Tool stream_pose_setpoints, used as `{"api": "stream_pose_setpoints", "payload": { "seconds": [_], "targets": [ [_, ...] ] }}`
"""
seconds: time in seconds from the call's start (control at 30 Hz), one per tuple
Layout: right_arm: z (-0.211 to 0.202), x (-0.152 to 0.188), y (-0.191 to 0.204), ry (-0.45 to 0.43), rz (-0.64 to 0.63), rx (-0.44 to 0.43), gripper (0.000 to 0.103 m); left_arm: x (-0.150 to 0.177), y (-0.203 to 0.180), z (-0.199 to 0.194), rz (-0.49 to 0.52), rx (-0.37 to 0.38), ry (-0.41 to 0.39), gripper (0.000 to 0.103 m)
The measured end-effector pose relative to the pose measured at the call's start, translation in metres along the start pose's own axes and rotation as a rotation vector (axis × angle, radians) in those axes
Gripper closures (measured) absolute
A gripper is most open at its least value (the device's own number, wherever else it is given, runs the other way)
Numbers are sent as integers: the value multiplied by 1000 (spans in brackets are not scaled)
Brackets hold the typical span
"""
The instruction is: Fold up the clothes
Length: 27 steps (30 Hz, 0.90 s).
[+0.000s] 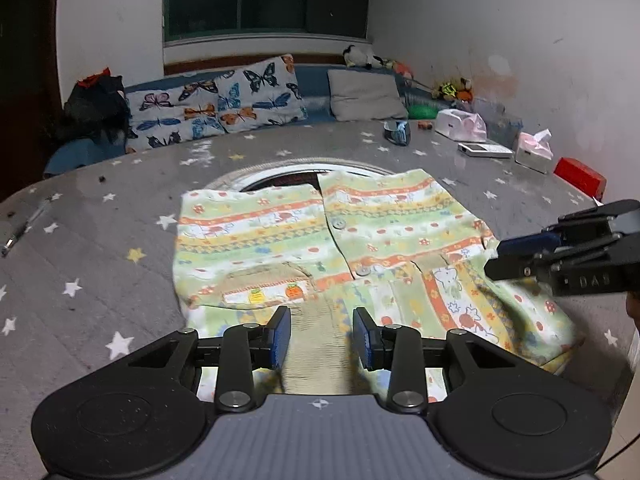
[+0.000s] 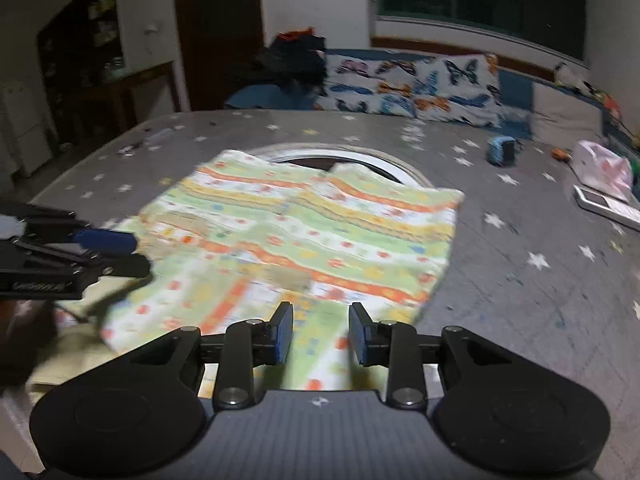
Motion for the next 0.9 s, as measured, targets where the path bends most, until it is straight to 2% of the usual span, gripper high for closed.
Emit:
{"api": "stream_pose_setpoints", "payload": {
  "seconds": [0.13,0.3,0.37,0.4,0.53,0.63,0.67,0.73,0.83,0.9],
  "targets": [
    [3,3,21,12,-32,-70,72,8,4,5,17,-44,40,64],
    [5,14,41,41,-77,-105,71,12,6,-1,35,-65,41,64],
    [3,18,47,44,-95,-111,63,14,6,-2,55,-70,46,64],
    [3,21,49,47,-107,-109,62,15,5,-2,64,-75,47,64],
    [1,26,58,46,-158,-89,61,16,5,-21,73,-54,51,63],
    [-7,27,58,42,-160,-95,61,16,5,-35,79,-36,55,52],
    [-10,28,57,43,-166,-90,61,17,5,-41,69,-11,64,48],
    [-15,30,56,44,-176,-79,61,20,4,-54,43,44,86,47],
    [-23,35,51,57,-185,-63,61,25,-1,-73,-7,93,104,33],
    [-28,39,49,63,-198,-55,60,27,-3,-77,-50,111,123,32]
  ]
}}
Point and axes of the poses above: each gripper's, at about its wrist camera, not at the fingertips, and z roughly the way its jaws point, y to its left, x to its underside, the point moved 3 cm from there along z, roughly the way its jaws point, and after that the axes turned 1 degree about y, right-handed, at the moved point
